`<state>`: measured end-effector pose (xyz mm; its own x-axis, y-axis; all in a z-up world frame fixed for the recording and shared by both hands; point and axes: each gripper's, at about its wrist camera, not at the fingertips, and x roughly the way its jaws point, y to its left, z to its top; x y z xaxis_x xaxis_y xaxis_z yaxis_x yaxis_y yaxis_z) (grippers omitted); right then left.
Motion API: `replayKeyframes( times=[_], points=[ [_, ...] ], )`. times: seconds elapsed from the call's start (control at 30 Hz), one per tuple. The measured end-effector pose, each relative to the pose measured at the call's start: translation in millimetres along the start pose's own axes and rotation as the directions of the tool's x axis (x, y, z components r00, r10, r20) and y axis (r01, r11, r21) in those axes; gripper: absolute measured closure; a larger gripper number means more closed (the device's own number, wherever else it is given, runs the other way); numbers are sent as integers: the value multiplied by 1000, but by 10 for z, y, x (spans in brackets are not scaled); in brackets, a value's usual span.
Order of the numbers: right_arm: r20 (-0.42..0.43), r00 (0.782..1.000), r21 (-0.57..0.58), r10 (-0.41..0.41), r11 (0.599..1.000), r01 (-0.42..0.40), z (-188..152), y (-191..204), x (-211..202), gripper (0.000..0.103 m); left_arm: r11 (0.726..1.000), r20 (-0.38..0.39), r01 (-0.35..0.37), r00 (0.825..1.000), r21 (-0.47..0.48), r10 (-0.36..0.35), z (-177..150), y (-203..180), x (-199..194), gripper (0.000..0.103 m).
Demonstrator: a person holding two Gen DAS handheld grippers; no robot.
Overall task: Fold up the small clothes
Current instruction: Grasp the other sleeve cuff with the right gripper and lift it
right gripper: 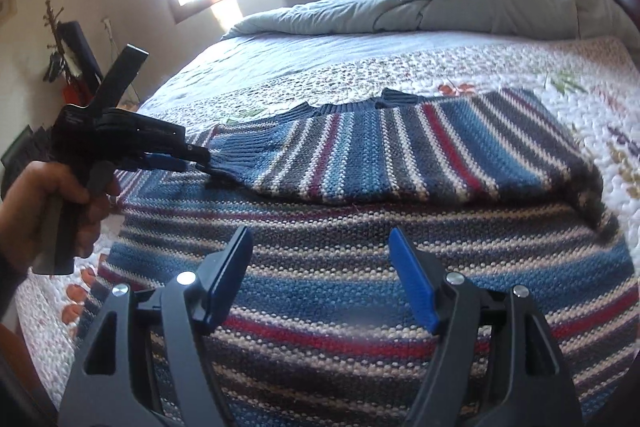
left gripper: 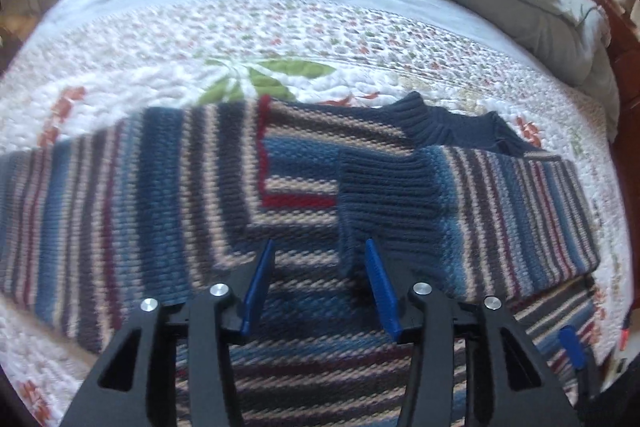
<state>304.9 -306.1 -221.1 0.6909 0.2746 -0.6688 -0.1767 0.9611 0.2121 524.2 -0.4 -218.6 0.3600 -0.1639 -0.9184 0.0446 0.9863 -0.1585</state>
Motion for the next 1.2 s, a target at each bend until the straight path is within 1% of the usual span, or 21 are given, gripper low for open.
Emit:
replayKeyframes(
  times=[0.07,0.13,0.17,0.27,0.3,0.33,0.4,0.5,0.57,0.63,0.73,0.77,0.8,0.87,0.9,0.93,0.97,1.0,1.07,1.13,1.2],
  points=[
    [3,1000,-12,-6,1000,6,-15,41,-28,27,999,-2,-35,999,-1,35,-44,14,-28,50],
    [6,1000,-33,-15,999,15,0,107,-47,25,1000,12,-12,1000,-27,12,-114,79,-130,50],
    [7,999,-37,-31,999,32,38,151,-48,24,999,33,3,999,-35,-1,-158,115,-211,46],
    [-31,999,-33,-25,999,24,231,263,51,24,998,160,38,987,-52,-29,-390,262,-618,12],
    [-54,998,-40,-33,999,31,346,338,142,24,997,229,40,973,-70,-23,-514,354,-790,7],
    [-82,995,-62,-50,997,45,476,434,282,25,995,291,34,957,-98,-4,-645,464,-936,5],
    [-115,991,-95,-66,994,55,653,577,542,27,987,368,4,928,-163,57,-920,687,-1150,4],
    [-157,977,-196,-146,974,114,835,856,998,27,969,424,-40,894,-245,144,-1235,960,-1282,4],
    [-182,959,-263,-219,950,167,862,989,1288,27,963,438,-38,885,-267,157,-1360,1080,-1285,4],
    [-191,933,-331,-305,915,231,827,1064,1518,27,965,465,-72,866,-252,186,-1472,1129,-1257,4],
    [-230,910,-374,-344,895,243,760,1150,1705,28,971,474,-79,862,-227,181,-1466,1148,-1194,4],
    [-241,911,-385,-336,894,228,770,1209,1696,35,970,474,-74,862,-230,178,-1474,1169,-1176,4],
    [-255,913,-386,-319,899,206,790,1246,1669,37,968,471,-73,863,-238,181,-1476,1213,-1148,4],
    [-272,930,-374,-248,918,136,922,1441,1552,36,957,459,-55,868,-286,187,-1523,1344,-1098,4],
    [-271,943,-375,-193,923,82,1077,1657,1442,36,950,450,-42,873,-311,186,-1580,1399,-1073,4],
    [-282,948,-374,-150,927,36,1172,1804,1379,36,939,435,-22,882,-343,180,-1617,1468,-1019,4],
    [-324,944,-374,-64,925,-66,1339,2096,1308,35,926,421,9,892,-378,163,-1646,1517,-967,4],
    [-355,935,-378,-11,916,-132,1435,2312,1273,35,923,418,31,897,-383,143,-1663,1522,-941,4],
    [-411,909,-430,65,865,-257,1612,2913,1196,36,928,408,64,908,-366,98,-1665,1487,-887,4],
    [-477,876,-521,74,779,-349,1673,3703,1187,36,940,401,66,913,-334,79,-1629,1411,-863,4],
    [-540,840,-565,53,717,-408,1610,4354,1290,36,949,394,63,917,-309,67,-1580,1366,-833,4]
  ],
)
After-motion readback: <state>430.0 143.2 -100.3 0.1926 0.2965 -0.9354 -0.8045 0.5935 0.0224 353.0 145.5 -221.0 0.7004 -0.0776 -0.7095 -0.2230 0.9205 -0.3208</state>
